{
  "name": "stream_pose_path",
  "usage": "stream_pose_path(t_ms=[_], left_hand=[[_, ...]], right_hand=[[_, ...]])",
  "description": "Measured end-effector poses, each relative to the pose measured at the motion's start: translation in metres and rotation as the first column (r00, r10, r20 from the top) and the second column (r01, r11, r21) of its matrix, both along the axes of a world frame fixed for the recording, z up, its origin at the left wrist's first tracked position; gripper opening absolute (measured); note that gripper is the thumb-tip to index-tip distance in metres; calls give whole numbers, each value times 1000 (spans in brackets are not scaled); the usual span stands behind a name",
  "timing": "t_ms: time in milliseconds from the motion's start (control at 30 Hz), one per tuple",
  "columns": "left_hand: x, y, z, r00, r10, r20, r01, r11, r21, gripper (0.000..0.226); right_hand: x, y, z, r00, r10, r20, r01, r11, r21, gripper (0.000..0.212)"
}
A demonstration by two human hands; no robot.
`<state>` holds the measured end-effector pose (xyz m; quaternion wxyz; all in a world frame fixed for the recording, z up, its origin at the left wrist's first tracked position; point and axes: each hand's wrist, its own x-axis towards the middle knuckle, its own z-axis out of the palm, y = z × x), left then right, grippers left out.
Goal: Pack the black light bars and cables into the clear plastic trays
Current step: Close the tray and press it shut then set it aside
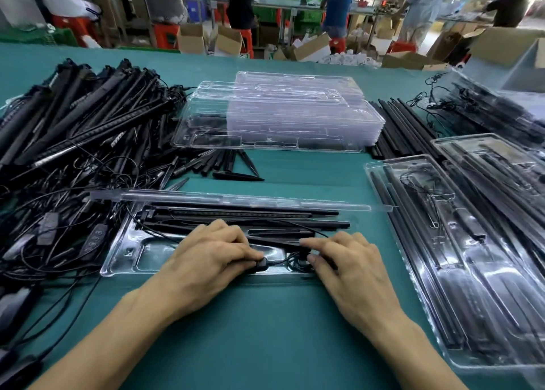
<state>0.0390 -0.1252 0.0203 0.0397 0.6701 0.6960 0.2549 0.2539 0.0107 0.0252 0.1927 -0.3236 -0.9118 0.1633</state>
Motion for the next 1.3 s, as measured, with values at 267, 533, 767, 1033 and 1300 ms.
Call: stream_pose_path(t_ms=[267,533,767,1033,1300], left_hand=[[-1,0,-3,998,64,16,-63,997,-32,44],[21,-11,2,906,128,-404,56,908,415,18],[33,-5,33,782,438,-444,-241,869,431,70],[37,-11,3,802,330,-498,-176,927,331,43],[29,-12,-6,788,251,-562,-100,953,286,42]], right_hand=[[2,7,7,957,136,255,-140,990,-2,40],[8,-8,2,966,57,251,-71,996,50,54],[15,-21,-1,968,-38,248,-13,979,203,45],[28,-31,3,949,-49,313,-32,968,248,53],[45,-24,-11,991,78,-106,-68,993,95,27]])
